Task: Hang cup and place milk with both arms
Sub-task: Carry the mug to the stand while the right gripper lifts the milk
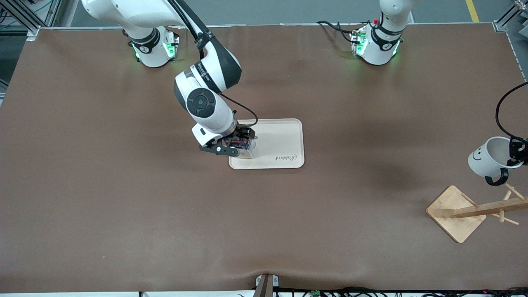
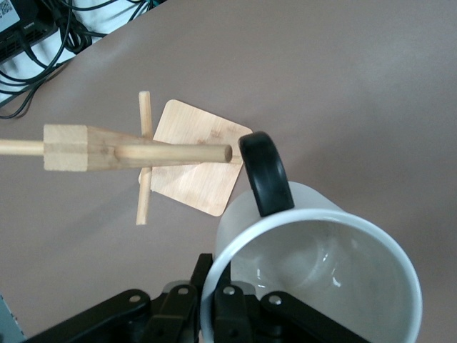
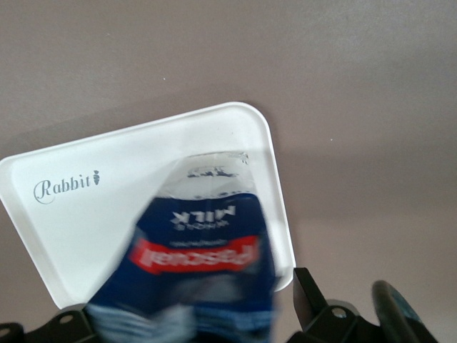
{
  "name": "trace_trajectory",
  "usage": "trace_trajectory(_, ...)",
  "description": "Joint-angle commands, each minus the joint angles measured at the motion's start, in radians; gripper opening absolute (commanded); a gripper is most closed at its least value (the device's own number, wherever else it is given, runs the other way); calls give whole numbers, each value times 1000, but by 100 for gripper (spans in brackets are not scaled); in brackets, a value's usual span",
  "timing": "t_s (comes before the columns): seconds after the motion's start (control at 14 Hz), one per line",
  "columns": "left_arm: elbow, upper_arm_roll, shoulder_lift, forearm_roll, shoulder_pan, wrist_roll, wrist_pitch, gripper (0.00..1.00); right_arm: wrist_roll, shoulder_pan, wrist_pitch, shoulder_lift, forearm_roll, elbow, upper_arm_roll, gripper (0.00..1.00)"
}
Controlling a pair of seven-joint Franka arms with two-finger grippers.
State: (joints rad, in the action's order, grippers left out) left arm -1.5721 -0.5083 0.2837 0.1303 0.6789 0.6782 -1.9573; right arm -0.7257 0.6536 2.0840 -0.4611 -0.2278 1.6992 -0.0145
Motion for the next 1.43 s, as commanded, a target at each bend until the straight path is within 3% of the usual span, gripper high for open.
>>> trace_trajectory(0.0,41,-9,22,-14,2,52,11,0,-9,1,-7,-10,18,-24,-1,100)
trace_trajectory(0.14,47,-9,25,-14,2,60,11,0,-9,0,-1,-10,19,-21,-2,100)
trace_trajectory(0.21,53,-9,26,-14,2,61,11,0,-9,-8,-8,-10,19,-21,-1,56)
trace_trajectory(0.29,55,-9,26,-14,1,61,11,0,-14,-12,-12,-10,12,-23,-1,34)
trace_trajectory(0.57,83,-9,52,-11,-1,78,11,0,-11,-18,-22,-5,1,-26,-2,30)
trace_trajectory(0.64,83,-9,55,-11,1,83,11,0,-14,-34,-42,1,-2,-29,-2,0)
trace_trajectory(0.79,83,-9,63,-11,2,89,11,0,-41,-58,-148,9,-48,-96,-2,0)
trace_trajectory(1.0,98,-7,78,-11,4,90,9,0,-90,-155,-439,7,-122,-271,-4,0)
trace_trajectory(1.29,124,-6,98,-8,5,100,9,0,119,-322,-614,53,-105,-276,-7,0)
trace_trajectory(1.36,125,-6,106,-6,5,100,9,0,162,-353,-642,59,-60,-270,-7,0)
